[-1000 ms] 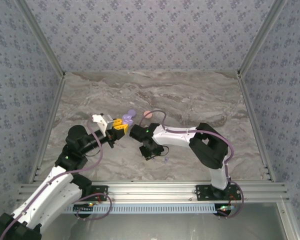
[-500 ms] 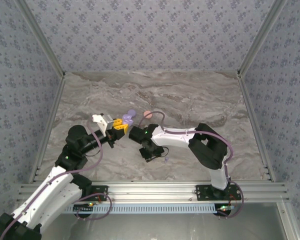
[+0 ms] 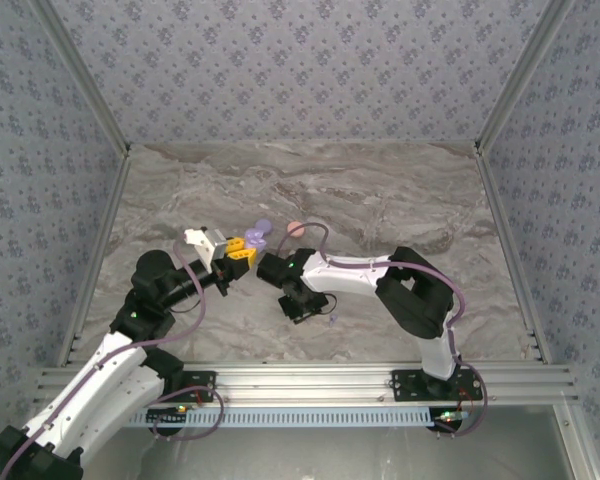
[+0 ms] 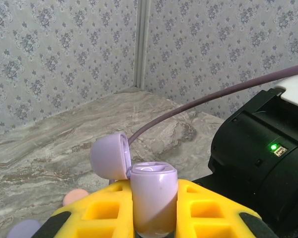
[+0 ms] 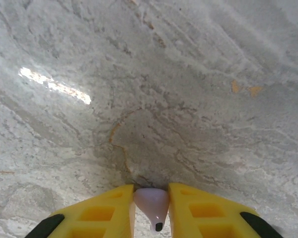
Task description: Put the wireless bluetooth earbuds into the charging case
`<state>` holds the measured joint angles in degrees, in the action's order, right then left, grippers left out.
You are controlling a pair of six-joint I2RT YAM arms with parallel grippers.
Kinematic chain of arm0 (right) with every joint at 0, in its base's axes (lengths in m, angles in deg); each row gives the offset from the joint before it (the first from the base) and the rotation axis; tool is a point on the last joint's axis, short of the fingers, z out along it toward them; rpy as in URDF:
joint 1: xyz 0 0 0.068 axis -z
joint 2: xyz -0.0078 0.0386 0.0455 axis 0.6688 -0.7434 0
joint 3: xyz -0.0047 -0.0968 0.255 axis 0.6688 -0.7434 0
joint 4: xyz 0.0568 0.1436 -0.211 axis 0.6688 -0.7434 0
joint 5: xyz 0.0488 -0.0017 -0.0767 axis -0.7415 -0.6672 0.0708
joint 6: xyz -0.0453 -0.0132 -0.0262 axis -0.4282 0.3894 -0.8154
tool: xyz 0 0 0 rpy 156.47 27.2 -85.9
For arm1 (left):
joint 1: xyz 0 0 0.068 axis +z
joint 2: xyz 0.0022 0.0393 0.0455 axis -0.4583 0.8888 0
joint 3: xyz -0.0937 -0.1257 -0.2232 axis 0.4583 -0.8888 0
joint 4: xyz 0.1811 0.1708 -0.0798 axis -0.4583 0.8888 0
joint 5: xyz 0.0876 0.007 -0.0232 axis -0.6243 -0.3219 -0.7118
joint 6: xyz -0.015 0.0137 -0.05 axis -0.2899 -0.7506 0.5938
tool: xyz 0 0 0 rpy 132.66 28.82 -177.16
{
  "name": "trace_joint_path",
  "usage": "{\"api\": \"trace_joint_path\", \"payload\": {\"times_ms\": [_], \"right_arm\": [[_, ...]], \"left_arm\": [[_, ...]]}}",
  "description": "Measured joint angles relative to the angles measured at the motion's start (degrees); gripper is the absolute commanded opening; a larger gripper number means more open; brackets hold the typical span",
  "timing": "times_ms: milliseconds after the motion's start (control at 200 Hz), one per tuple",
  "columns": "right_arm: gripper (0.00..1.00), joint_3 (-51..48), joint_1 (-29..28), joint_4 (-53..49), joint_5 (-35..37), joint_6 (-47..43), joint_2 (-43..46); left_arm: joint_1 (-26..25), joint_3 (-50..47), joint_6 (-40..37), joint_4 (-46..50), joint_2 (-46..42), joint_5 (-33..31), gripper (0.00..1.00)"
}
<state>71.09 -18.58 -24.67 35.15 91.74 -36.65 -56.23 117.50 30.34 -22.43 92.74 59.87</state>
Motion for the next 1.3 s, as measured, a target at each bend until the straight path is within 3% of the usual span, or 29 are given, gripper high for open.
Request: {"api": "trace_joint_path", "payload": {"times_ms": [175,480,645,1024,1299], "right_arm": [[0.22,-2.56,1.36,3.58,1.40,0.00,4.00],[0.23,-6.67,11.04,11.65,1.73,-1.36,33.73],[0.23,-6.45,13.55,18.38,-1.31,-1.97,43.89],[0.22,2.29,5.42,21.99,-0.85,-3.98,40.59],[0.23,2.67,4.92,22.10,1.77,-4.55,38.82]], "left_arm": [[0.00,0.00,0.04,-0.04,0.00,0.02,0.00],[-0.17,0.00,1.75,-4.11,3.76,0.24,0.00],[-1.66,0.02,2.16,-7.63,6.99,0.24,0.00],[-7.54,4.96,1.90,-14.21,15.82,0.24,0.00],[-9.11,5.75,1.66,-15.54,16.17,-0.02,0.00]]}}
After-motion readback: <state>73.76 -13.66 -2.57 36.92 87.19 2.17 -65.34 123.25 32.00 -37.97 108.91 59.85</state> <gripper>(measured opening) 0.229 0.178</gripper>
